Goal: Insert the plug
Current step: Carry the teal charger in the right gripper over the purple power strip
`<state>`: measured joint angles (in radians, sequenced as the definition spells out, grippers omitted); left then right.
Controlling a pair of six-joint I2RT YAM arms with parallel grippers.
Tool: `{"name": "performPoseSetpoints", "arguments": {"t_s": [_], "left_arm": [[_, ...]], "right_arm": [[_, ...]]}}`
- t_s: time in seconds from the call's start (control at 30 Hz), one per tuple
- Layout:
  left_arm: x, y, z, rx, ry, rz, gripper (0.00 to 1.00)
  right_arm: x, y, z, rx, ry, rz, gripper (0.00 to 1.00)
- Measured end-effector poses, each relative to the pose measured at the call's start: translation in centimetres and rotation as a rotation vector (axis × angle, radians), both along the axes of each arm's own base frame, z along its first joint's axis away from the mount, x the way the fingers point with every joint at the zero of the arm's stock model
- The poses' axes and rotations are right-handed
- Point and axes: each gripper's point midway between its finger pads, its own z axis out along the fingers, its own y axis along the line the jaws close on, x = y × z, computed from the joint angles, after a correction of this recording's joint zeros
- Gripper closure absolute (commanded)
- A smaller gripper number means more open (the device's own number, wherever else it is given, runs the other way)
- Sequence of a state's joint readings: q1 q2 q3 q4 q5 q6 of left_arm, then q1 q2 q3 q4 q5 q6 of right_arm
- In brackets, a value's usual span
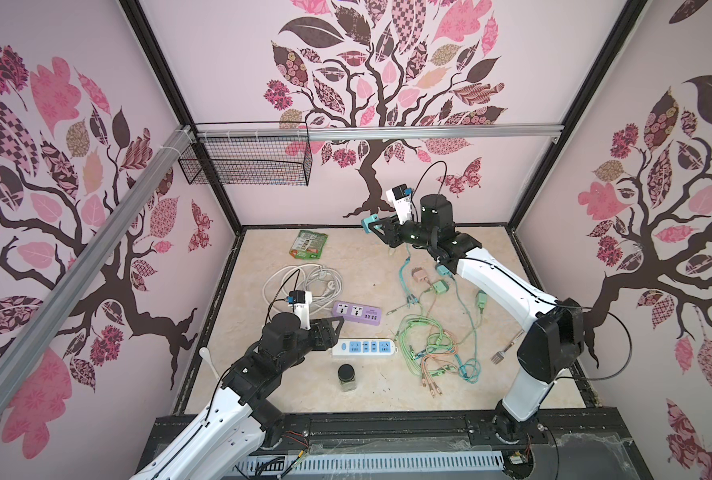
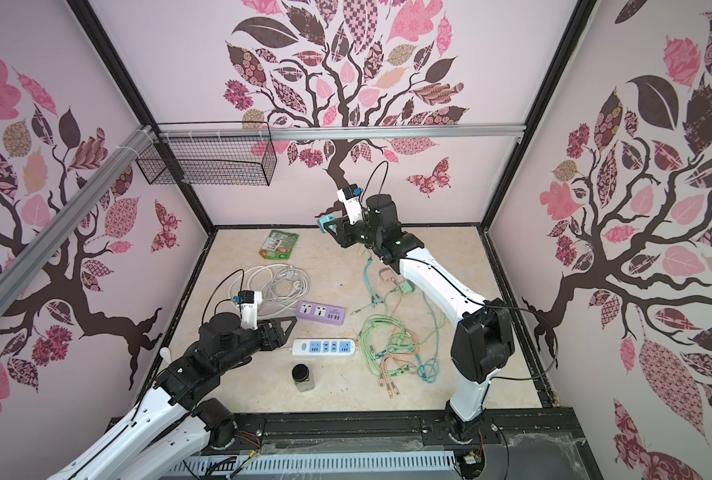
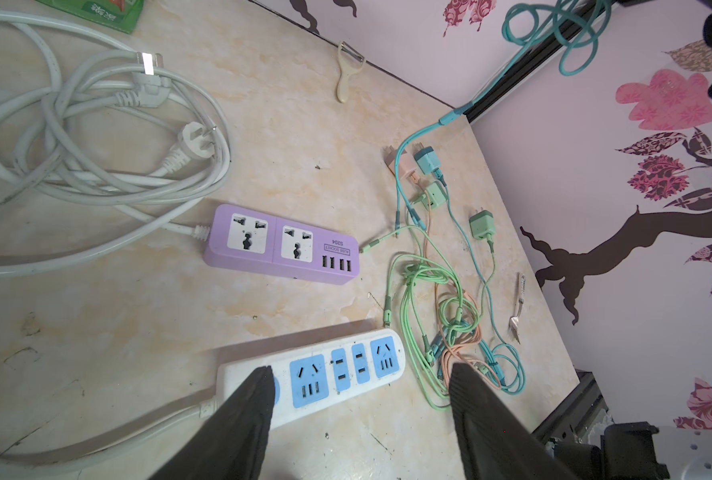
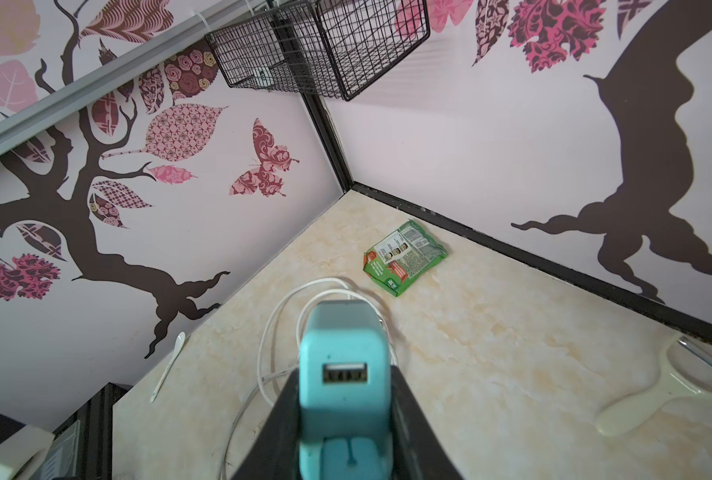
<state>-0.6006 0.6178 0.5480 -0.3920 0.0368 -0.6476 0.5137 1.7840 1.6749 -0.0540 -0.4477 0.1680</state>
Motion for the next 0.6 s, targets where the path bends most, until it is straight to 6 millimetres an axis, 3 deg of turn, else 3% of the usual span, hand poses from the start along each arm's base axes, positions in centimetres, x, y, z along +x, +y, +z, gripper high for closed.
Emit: {"name": "performPoseSetpoints", "arguments": {"t_s": [0.3, 0.43, 0.6], "left_arm": [[-0.7, 0.9, 1.2, -0.033, -0.034, 0.028, 0.30], [-0.6, 1.2, 0.6, -0.026, -0.012, 0.051, 0.30], [0.2, 1.3, -1.4, 0.018, 0.053, 0.082, 0.31]], "right_arm": [[2.8, 2.1, 0.8, -0.005, -0.011, 0.034, 0.84], [3.1, 2.6, -1.6, -0.023, 0.032, 0.051, 0.84], [2.7, 2.7, -6.1, -0.074, 0.104, 0.071, 0.84]]}}
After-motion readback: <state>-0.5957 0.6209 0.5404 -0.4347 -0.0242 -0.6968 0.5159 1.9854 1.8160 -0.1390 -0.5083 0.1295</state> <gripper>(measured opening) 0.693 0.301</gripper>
